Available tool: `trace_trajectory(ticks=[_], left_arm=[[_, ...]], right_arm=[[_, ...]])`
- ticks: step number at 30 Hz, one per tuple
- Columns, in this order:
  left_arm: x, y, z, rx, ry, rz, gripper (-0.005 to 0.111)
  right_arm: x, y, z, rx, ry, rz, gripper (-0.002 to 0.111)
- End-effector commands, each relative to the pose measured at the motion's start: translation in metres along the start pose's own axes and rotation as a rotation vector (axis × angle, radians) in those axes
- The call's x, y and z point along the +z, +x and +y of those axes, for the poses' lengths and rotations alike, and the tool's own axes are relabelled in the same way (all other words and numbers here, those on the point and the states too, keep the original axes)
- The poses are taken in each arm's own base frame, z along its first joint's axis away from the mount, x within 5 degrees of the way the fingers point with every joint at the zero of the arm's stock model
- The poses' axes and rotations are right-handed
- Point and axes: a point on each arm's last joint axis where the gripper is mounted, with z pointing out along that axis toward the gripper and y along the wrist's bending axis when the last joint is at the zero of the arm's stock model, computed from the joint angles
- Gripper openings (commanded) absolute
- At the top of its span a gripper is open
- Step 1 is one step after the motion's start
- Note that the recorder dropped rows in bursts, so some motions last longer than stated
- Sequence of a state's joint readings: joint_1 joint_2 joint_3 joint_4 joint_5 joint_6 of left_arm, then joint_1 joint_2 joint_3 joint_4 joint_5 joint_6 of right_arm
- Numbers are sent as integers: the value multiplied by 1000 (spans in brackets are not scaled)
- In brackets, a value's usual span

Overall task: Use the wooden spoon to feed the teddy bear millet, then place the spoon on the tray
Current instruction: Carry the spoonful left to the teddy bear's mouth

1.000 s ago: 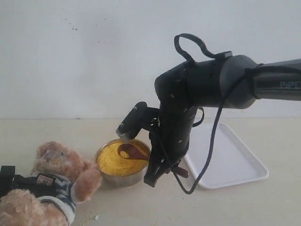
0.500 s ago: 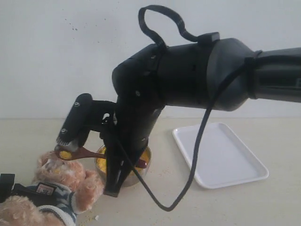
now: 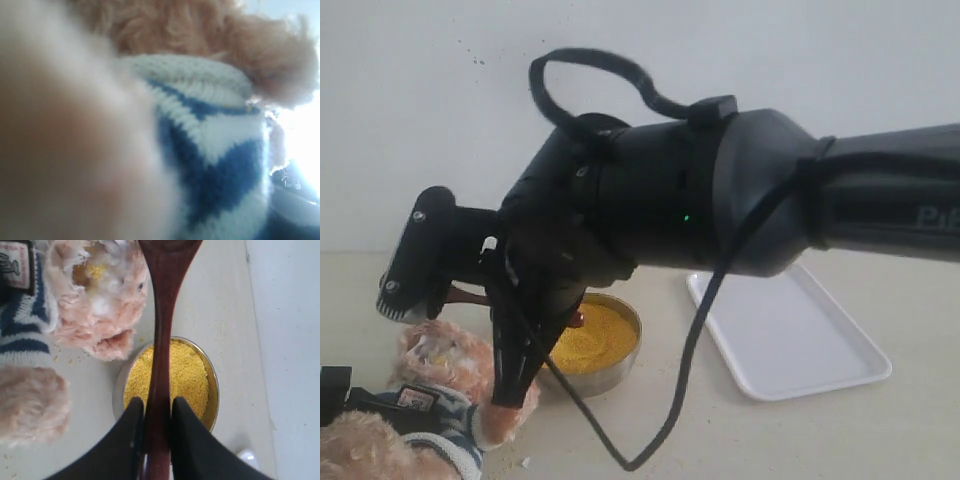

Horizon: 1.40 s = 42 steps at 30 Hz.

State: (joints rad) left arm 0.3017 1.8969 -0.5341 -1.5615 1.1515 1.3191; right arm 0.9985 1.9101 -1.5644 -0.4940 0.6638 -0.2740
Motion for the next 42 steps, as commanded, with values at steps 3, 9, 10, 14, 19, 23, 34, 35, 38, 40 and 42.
trace_trajectory(ticks=[3,9,10,14,19,23,34,35,38,40,42], left_arm=[[-1,1,-3,-11,35,-2,4],[-1,0,-3,-14,37,-9,4],[-1,0,-3,-14,37,-9,4],[-1,0,-3,-14,37,-9,4],[-1,0,-3,-16,38,-15,4],[-1,-1,-3,-17,38,-16,4],[-1,-1,-3,-17,38,-16,4],[-1,-1,-3,-18,39,-18,4],[-1,-1,-3,-18,39,-18,4],[-1,-1,-3,-18,39,-18,4],[-1,-1,-3,-18,39,-18,4]], right_arm=[[21,-6,22,-139,50,90,0],[22,-4,19,-62,96,112,0],[22,-4,19,-62,96,112,0],[23,-3,21,-61,89,118,0],[27,-1,23,-95,81,142,0],[35,4,26,-127,92,190,0],[36,0,29,-107,117,176,0],[35,-3,32,-118,115,169,0],[37,-8,39,-194,143,178,0],[34,-10,41,-220,179,190,0],[32,-16,44,-226,197,164,0]])
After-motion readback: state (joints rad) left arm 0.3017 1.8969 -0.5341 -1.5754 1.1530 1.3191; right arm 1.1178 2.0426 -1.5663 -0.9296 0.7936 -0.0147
